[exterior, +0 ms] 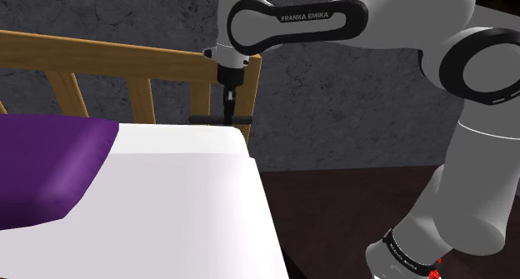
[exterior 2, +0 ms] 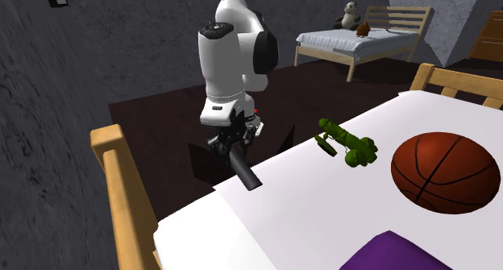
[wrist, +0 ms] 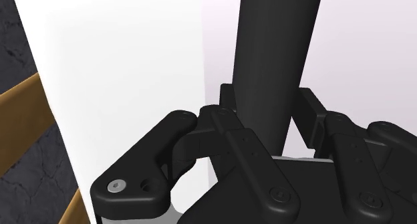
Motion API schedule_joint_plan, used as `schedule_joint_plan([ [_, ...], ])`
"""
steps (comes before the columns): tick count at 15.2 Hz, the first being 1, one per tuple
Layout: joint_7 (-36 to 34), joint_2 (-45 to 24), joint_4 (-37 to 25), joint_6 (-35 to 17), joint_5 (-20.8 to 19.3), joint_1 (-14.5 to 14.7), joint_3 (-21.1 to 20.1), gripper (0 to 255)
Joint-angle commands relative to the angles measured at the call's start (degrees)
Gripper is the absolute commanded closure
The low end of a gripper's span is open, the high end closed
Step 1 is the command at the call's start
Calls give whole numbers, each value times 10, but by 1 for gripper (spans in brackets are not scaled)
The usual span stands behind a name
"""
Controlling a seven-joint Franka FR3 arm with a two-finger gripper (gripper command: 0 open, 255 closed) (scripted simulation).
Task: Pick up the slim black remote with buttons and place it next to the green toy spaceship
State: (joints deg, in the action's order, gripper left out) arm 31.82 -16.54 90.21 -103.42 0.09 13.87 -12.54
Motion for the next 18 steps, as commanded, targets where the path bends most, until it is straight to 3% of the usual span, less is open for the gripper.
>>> schedule_joint_plan([
  [1,0,1,-15,16,0,0,0,255],
  [5,-1,2,-38,40,0,1,0,255],
  [18,-157,36,16,12,1,96,-61,255],
])
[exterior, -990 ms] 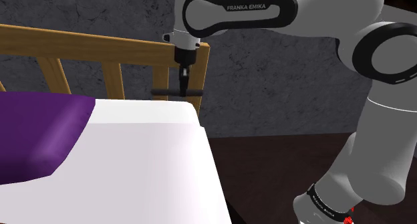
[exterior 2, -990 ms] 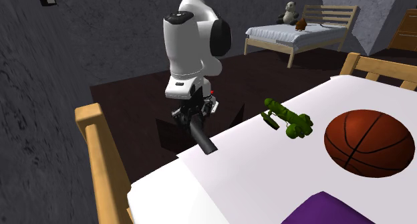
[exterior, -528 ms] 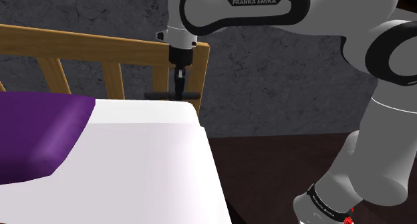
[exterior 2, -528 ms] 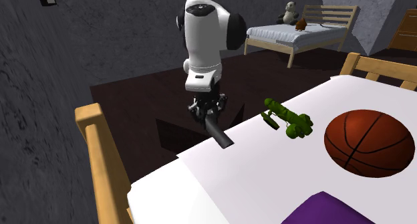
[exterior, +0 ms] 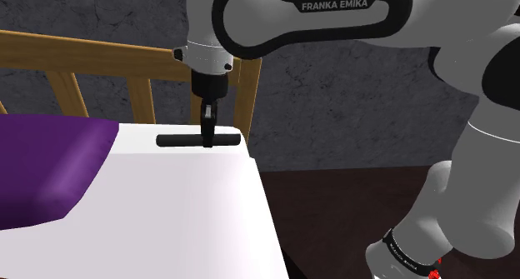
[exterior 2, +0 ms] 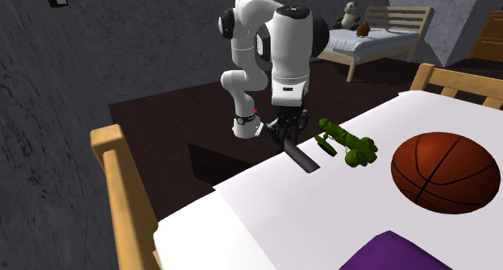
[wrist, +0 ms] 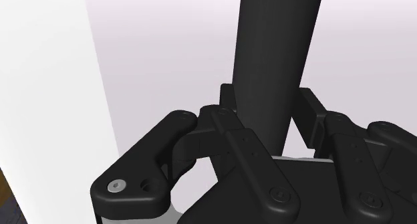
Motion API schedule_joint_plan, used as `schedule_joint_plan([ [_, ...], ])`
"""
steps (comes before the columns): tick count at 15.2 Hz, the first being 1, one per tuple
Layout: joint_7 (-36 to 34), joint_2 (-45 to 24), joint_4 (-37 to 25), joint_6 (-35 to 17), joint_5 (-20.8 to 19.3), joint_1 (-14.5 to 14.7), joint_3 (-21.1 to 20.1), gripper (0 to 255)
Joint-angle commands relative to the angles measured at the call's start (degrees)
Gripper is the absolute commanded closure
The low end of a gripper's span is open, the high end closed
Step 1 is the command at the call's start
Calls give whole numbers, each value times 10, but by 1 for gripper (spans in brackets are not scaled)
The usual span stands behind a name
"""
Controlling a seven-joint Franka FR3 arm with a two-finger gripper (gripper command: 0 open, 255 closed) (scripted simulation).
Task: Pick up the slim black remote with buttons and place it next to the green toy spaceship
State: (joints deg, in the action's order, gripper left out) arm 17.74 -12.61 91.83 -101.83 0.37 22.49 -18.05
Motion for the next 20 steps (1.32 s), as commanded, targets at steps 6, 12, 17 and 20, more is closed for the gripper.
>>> schedule_joint_plan([
  [6,-95,-19,-18,-5,-11,60,-33,255],
  [12,-113,-29,9,-42,-16,72,-38,255],
  [17,-112,-36,39,-78,-19,72,-37,255],
  [20,-113,-41,55,-99,-21,72,-36,255],
])
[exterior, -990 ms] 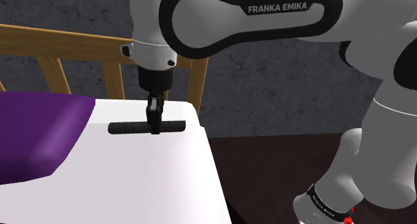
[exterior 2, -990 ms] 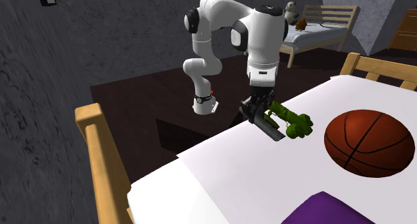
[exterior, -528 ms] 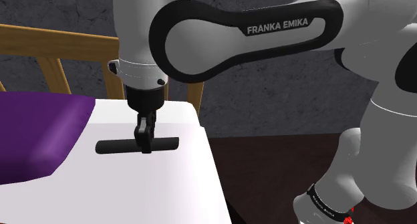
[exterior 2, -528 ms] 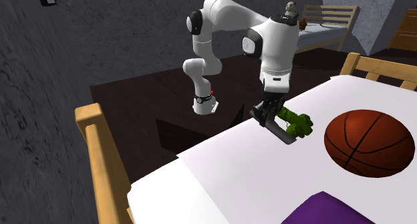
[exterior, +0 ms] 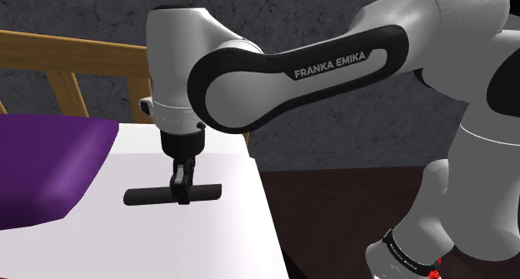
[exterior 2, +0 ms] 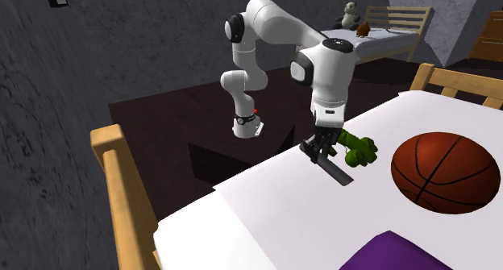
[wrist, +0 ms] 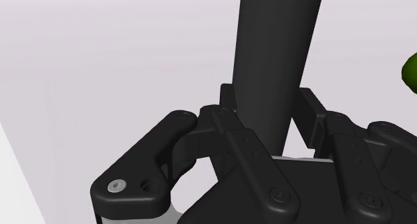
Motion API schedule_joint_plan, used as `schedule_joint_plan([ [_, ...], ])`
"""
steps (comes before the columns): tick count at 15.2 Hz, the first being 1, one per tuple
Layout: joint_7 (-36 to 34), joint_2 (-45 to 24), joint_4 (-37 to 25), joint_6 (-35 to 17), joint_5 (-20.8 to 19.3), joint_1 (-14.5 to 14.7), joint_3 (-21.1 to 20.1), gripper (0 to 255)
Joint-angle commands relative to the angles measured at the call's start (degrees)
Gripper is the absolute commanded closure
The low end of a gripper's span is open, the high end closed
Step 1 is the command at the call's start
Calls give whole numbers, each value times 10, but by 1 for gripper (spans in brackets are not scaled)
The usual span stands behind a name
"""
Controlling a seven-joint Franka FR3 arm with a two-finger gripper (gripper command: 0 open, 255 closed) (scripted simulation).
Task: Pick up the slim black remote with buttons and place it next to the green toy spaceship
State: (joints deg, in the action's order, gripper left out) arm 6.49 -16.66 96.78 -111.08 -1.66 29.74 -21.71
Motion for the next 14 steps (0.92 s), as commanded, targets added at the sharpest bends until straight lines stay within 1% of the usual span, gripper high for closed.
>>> schedule_joint_plan([
  [1,0,-3,11,-14,-1,0,1,255],
  [14,-4,-39,64,-101,-15,4,6,255],
])
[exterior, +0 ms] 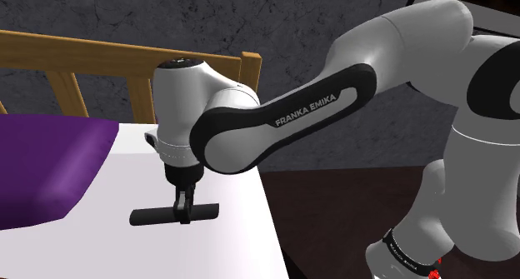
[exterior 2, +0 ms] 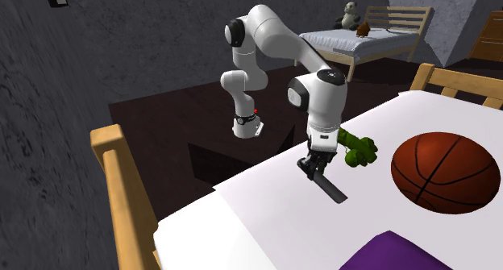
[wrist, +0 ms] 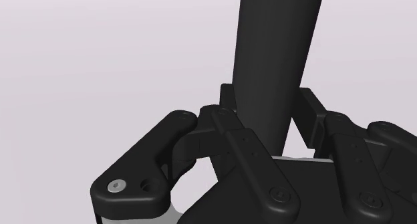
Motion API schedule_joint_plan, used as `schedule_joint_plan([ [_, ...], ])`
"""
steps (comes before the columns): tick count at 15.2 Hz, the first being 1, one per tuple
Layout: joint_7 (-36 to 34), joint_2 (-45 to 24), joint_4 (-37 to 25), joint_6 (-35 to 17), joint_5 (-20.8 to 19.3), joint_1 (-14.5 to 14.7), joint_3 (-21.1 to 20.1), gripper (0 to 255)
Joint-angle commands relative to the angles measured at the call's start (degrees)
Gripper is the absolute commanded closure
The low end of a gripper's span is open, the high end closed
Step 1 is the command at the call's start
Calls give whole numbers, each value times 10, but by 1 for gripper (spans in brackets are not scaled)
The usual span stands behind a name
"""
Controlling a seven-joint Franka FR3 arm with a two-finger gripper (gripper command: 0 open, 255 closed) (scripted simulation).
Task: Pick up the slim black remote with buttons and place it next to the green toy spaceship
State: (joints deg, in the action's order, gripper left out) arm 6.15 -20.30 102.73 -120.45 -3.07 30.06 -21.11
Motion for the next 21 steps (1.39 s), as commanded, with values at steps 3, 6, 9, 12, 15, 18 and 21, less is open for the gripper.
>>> schedule_joint_plan([
  [3,-3,-14,14,-27,-6,2,2,255],
  [6,-4,-24,21,-44,-10,4,4,255],
  [9,-4,-24,21,-44,-10,4,4,255],
  [12,-4,-24,21,-44,-10,4,4,255],
  [15,-4,-24,21,-44,-10,4,4,0],
  [18,-4,-24,21,-44,-10,4,4,0],
  [21,0,-6,5,-11,-2,0,1,0],
])
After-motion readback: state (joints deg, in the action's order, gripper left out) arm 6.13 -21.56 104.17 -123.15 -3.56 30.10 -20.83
